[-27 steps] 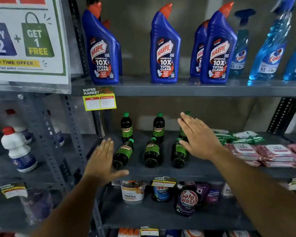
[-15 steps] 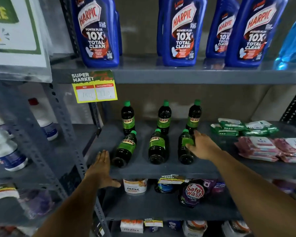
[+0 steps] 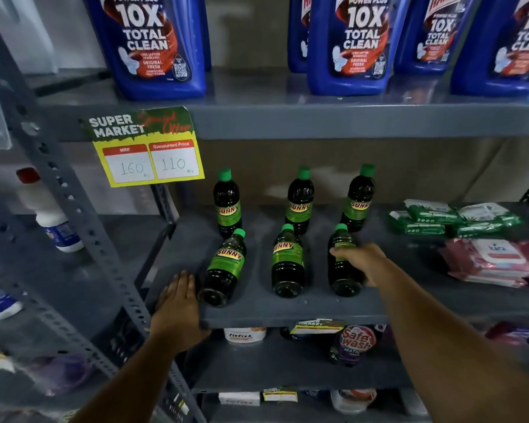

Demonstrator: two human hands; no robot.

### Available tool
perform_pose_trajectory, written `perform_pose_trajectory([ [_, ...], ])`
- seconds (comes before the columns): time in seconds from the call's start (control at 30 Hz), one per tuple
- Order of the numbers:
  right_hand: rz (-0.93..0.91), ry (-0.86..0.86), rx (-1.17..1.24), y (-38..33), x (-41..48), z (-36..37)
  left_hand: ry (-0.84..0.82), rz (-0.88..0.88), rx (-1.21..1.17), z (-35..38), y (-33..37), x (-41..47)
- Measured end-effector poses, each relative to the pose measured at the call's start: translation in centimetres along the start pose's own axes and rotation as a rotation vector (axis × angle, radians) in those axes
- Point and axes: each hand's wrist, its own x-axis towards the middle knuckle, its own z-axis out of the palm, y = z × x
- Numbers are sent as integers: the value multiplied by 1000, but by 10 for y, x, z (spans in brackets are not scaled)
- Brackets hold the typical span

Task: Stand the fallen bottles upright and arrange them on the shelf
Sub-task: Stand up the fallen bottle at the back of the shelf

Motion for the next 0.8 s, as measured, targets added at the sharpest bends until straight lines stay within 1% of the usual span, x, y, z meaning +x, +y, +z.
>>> perform_pose_trajectory([
  [0.07,2,45,14,-1,4,5,9,2,0,1,0,0],
  [0.2,-49,212,55,0,5,3,12,-1,-15,1,0,0],
  [0.27,-166,304,146,2,5,-2,11,1,-12,0,1,-1],
  [0.33,-350,379,225,4,6,-10,17,0,-12,1,1,-1],
  [0.37,-430,398,225,5,7,-14,19,-1,-14,1,1,-1],
  [0.4,-487,405,210,7,7,-18,16,-2,-14,0,1,-1],
  [0.47,-537,396,191,12,10,-24,12,-1,-8,0,0,0],
  [0.67,-562,327,134,18,21,-31,15,5,-9,1,1,0],
  [0.8,-541,308,151,18,19,-31,20,2,-9,1,0,-1],
])
